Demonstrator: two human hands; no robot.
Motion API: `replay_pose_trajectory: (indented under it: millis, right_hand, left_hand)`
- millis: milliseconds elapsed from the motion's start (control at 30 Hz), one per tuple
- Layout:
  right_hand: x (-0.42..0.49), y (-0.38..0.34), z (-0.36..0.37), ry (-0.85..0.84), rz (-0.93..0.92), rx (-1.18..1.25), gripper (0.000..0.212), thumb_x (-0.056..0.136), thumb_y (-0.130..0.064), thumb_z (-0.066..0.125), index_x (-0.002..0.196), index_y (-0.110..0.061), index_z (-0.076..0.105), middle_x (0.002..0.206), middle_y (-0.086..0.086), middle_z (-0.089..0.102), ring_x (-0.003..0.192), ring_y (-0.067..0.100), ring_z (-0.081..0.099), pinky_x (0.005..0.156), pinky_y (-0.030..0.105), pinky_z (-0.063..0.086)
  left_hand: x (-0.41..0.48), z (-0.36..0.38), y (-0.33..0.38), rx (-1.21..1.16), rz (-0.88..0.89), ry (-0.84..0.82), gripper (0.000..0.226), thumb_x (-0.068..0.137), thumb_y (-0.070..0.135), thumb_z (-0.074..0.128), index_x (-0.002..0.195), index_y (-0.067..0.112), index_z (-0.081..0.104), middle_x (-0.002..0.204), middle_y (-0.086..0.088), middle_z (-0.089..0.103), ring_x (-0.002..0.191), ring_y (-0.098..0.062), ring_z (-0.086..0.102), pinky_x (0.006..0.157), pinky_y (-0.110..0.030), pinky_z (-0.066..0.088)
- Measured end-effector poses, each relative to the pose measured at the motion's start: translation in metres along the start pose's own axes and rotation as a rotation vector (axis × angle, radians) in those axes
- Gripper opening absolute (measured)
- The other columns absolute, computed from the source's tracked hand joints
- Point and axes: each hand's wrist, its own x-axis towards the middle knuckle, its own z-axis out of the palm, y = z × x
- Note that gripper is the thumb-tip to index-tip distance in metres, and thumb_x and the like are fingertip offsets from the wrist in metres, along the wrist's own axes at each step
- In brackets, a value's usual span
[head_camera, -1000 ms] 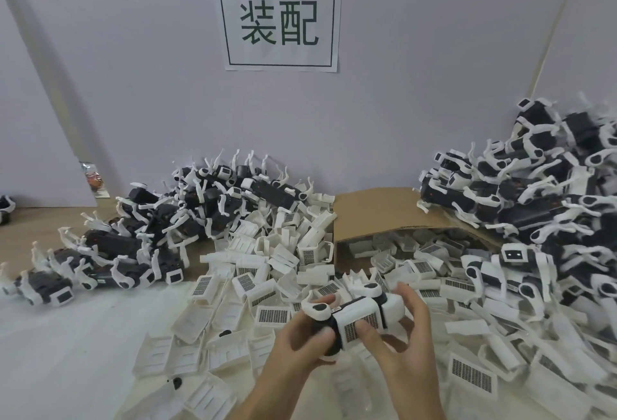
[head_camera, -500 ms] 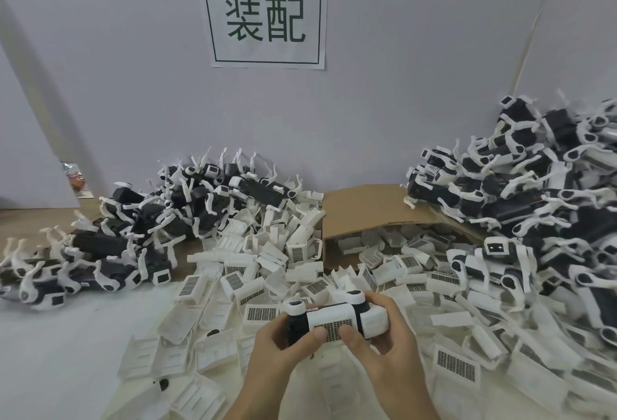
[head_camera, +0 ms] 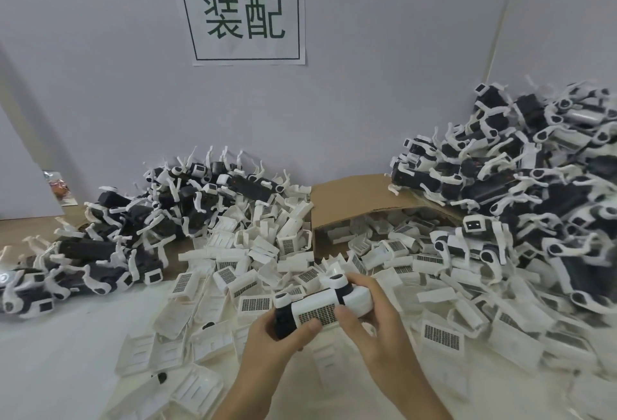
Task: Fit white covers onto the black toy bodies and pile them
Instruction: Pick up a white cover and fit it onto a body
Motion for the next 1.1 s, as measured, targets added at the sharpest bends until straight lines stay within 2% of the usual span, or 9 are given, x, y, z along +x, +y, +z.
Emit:
replay_pose_trajectory:
  millis: [200,300,467,667,733,833,900,1033,1100]
  right_hand:
    - [-0.002,-0.003,0.001,-0.032,0.061,0.091,0.042,0.08,-0.034,0.069,0.118,-0.051,0.059,0.106,-0.009,0.07,0.094,0.015,0.069,0.081,0.022,0.053]
    - [-0.002,-0.003,0.003,-0.051,0.119,0.109,0.046,0.076,-0.033,0.072,0.117,-0.051,0.061,0.102,-0.006,0.069,0.092,0.017,0.069,0.08,0.025,0.054]
    - [0.0,-0.01,0.001,-0.028,0.203,0.161,0.043,0.068,-0.041,0.08,0.109,-0.038,0.067,0.095,0.004,0.073,0.08,0.018,0.068,0.07,0.03,0.056]
    - [0.032,-0.03,-0.04,0.001,0.544,0.369,0.045,0.068,-0.026,0.085,0.105,-0.005,0.072,0.083,0.007,0.071,0.061,0.012,0.064,0.053,0.024,0.051]
    - [0.065,-0.051,-0.073,0.099,0.553,0.504,0.048,0.07,-0.024,0.08,0.109,0.001,0.072,0.097,0.015,0.072,0.073,0.017,0.066,0.065,0.025,0.058]
    - [0.137,-0.111,-0.138,0.308,0.297,0.718,0.065,0.094,-0.036,0.066,0.145,-0.003,0.042,0.121,0.012,0.062,0.097,0.017,0.064,0.081,0.024,0.058]
    - [0.175,-0.141,-0.165,0.418,0.205,0.822,0.074,0.099,-0.049,0.055,0.152,-0.006,0.027,0.136,0.018,0.053,0.115,0.029,0.061,0.09,0.041,0.055]
    - [0.174,-0.124,-0.135,0.349,0.137,0.29,0.038,0.101,-0.027,0.055,0.137,-0.014,0.05,0.12,0.01,0.064,0.096,0.022,0.069,0.075,0.033,0.056]
    - [0.147,-0.085,-0.099,0.274,0.068,0.056,0.028,0.097,-0.018,0.058,0.125,-0.021,0.06,0.114,0.001,0.069,0.094,0.015,0.071,0.08,0.03,0.057]
  left_hand:
    - [0.002,-0.008,0.004,-0.007,0.002,0.05,0.058,0.043,0.043,0.086,0.088,0.008,0.075,0.063,-0.009,0.067,0.051,-0.017,0.059,0.052,-0.022,0.051]
    - [0.005,-0.01,0.006,0.047,0.042,0.082,0.034,0.07,0.032,0.093,0.089,0.011,0.074,0.067,-0.01,0.071,0.05,-0.021,0.062,0.051,-0.026,0.054]
    - [0.006,-0.013,0.007,0.055,0.131,0.188,0.025,0.08,0.037,0.068,0.095,0.018,0.07,0.076,-0.007,0.071,0.047,-0.033,0.063,0.044,-0.033,0.054]
    - [0.008,-0.026,0.005,0.013,0.195,0.355,0.025,0.106,0.027,0.043,0.097,0.021,0.066,0.096,-0.004,0.072,0.041,-0.024,0.054,0.042,-0.024,0.048]
    - [0.009,-0.026,0.004,-0.002,0.171,0.339,0.025,0.107,0.023,0.043,0.099,0.016,0.065,0.098,-0.008,0.071,0.041,-0.026,0.055,0.046,-0.028,0.051]
    - [0.008,-0.018,0.004,0.009,0.135,0.284,0.025,0.107,0.019,0.041,0.1,0.013,0.064,0.1,-0.013,0.07,0.042,-0.028,0.056,0.053,-0.037,0.052]
    - [0.007,-0.013,0.0,0.019,0.131,0.267,0.025,0.107,0.017,0.041,0.1,0.011,0.064,0.1,-0.015,0.069,0.041,-0.027,0.056,0.058,-0.04,0.05]
    - [0.009,-0.012,0.0,0.054,0.117,0.242,0.021,0.105,0.01,0.045,0.098,0.009,0.064,0.098,-0.016,0.069,0.043,-0.027,0.057,0.057,-0.038,0.05]
    - [0.01,-0.011,-0.002,0.089,0.124,0.235,0.019,0.103,0.005,0.047,0.097,0.008,0.065,0.096,-0.014,0.069,0.044,-0.027,0.059,0.054,-0.034,0.048]
